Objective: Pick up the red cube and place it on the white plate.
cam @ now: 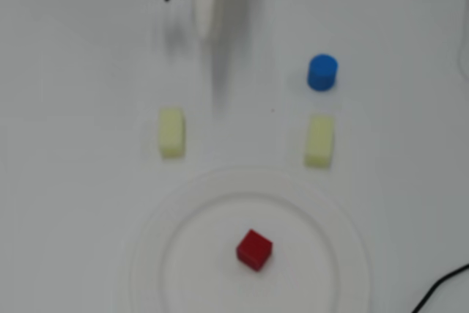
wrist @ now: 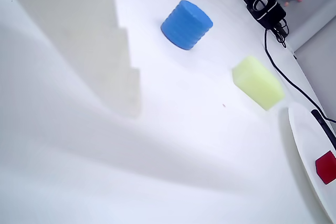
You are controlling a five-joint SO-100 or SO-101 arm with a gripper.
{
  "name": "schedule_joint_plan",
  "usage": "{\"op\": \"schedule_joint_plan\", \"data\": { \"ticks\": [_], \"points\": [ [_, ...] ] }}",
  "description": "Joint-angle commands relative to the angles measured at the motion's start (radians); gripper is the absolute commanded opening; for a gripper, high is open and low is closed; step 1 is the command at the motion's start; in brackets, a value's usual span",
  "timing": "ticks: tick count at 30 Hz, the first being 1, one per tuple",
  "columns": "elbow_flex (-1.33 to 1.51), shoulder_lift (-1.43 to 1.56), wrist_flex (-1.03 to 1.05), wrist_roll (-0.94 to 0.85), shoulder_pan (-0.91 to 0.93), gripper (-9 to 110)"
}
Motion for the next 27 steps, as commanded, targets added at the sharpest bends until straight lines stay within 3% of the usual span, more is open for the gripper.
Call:
{"op": "schedule_joint_plan", "data": {
  "ticks": [1,4,8,9,24,27],
  "points": [
    [0.080,0.035,0.006,0.046,-0.002,39],
    [0.104,0.035,-0.002,0.043,-0.003,32],
    [0.143,0.035,-0.003,0.002,-0.018,2],
    [0.160,0.035,-0.005,-0.008,-0.018,0],
    [0.163,0.035,0.011,0.035,-0.015,0],
    [0.163,0.035,0.011,0.103,0.058,2]
  ]
}}
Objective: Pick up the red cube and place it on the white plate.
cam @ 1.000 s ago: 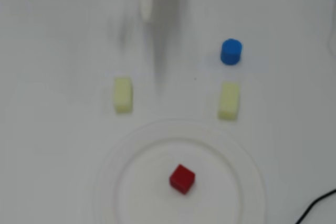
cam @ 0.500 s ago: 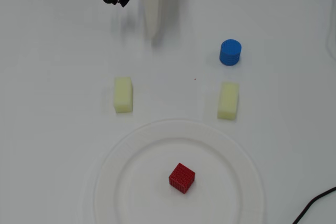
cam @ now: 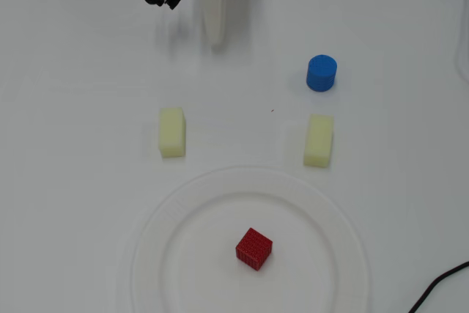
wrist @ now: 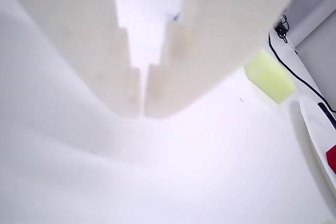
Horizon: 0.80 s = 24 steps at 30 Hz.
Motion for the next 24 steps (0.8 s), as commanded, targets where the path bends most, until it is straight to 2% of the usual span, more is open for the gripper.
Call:
{"op": "schedule_joint_plan", "data": {
  "ticks": [1,5,16,22,24],
  "points": [
    [0.011,0.008,0.002,0.064,0.067,4],
    [0.011,0.008,-0.002,0.054,0.071,0],
    [0.011,0.008,-0.006,-0.069,-0.058,0],
    [0.011,0.008,-0.006,-0.067,-0.069,0],
    [0.012,0.008,-0.006,-0.066,-0.064,3]
  ]
}}
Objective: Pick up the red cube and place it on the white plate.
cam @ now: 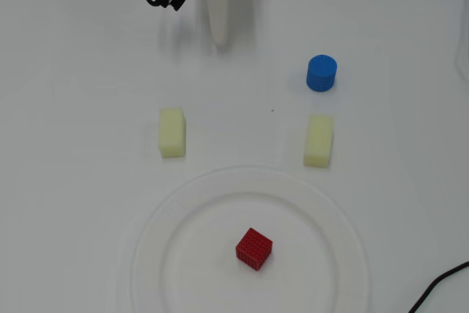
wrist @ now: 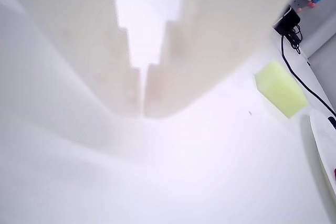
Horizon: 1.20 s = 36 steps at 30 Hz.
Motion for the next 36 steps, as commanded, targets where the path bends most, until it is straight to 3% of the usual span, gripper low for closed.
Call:
{"op": "schedule_joint_plan", "data": {
  "ticks": [1,36],
  "points": [
    [0.011,0.008,-0.006,0.003,-0.006,4],
    [0.011,0.009,-0.006,-0.011,-0.017,5]
  ]
}}
